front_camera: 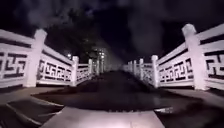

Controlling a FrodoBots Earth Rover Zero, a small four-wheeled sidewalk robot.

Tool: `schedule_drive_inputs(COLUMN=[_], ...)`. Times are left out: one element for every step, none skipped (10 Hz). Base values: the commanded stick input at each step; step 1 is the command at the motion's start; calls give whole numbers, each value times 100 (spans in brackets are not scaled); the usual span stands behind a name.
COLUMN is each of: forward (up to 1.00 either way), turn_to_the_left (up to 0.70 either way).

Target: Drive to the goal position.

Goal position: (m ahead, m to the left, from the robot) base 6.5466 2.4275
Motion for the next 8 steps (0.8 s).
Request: schedule_drive_inputs(forward=[37,37,37,37,37,37,36,31], turn_to_the_left=[0,0,0,0,0,0,0,0])
